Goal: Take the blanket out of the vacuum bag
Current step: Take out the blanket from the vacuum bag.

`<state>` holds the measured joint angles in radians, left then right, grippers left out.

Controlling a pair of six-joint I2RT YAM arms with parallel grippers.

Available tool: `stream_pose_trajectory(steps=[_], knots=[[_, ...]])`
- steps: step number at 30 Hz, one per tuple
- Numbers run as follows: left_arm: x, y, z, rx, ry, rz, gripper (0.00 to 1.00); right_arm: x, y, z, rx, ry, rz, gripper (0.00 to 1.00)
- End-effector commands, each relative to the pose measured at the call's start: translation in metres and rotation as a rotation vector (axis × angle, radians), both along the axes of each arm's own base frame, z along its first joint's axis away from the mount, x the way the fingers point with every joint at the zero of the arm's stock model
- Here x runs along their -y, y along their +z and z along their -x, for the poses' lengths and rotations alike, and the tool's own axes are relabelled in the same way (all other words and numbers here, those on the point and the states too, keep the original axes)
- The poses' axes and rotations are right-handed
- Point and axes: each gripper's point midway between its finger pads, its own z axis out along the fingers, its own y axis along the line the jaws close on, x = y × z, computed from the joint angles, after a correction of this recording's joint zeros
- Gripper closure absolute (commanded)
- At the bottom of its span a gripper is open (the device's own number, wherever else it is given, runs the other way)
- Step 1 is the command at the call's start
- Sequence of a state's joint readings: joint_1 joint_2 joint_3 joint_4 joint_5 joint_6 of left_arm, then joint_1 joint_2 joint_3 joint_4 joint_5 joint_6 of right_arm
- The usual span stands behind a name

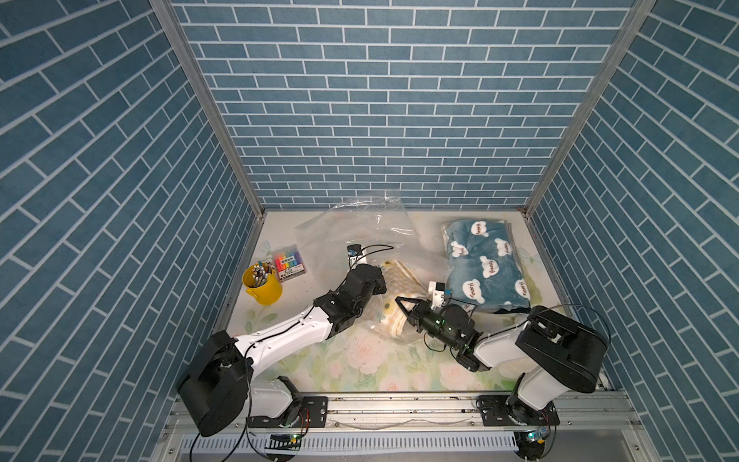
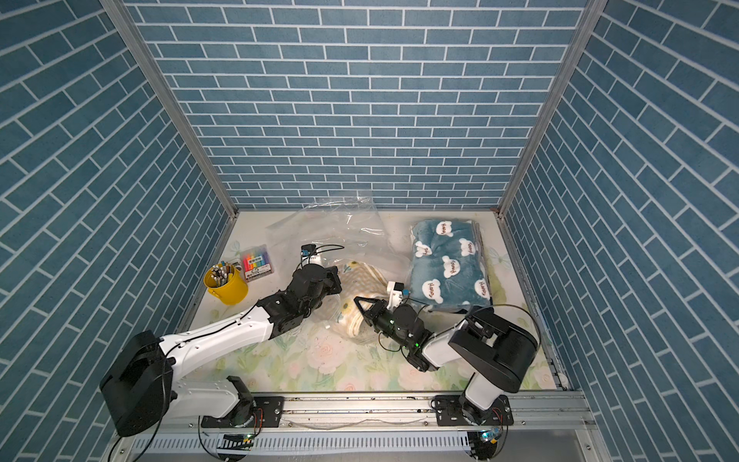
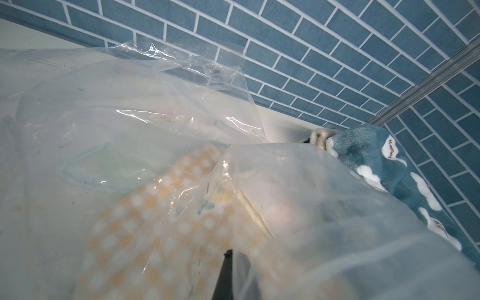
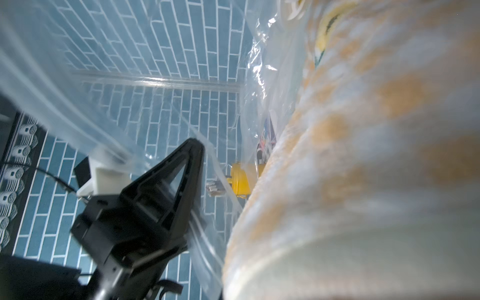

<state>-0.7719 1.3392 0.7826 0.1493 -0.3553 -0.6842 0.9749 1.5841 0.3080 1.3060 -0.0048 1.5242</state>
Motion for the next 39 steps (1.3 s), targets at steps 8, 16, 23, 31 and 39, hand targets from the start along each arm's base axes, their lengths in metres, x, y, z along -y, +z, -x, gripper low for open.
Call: stream_pose_trajectory(steps=[8, 16, 23, 31, 39], knots=[[0.001, -0.013, -0.01, -0.013, 0.033, -0.023, 1.0, 0.014, 0.066, 0.016, 0.234, 0.027, 0.052, 1.0], [-0.001, -0.024, -0.013, -0.025, 0.061, -0.023, 1.0, 0.018, 0.143, 0.027, 0.391, 0.051, 0.03, 1.0], [-0.005, -0.035, -0.011, -0.043, 0.086, -0.029, 1.0, 0.034, 0.205, 0.013, 0.508, 0.014, 0.032, 1.0], [-0.018, -0.046, -0.006, -0.054, 0.132, -0.032, 1.0, 0.059, 0.3, -0.031, 0.663, 0.0, 0.02, 1.0], [-0.025, -0.053, -0.002, -0.069, 0.15, -0.045, 1.0, 0.118, 0.384, -0.083, 0.795, -0.065, 0.07, 1.0]])
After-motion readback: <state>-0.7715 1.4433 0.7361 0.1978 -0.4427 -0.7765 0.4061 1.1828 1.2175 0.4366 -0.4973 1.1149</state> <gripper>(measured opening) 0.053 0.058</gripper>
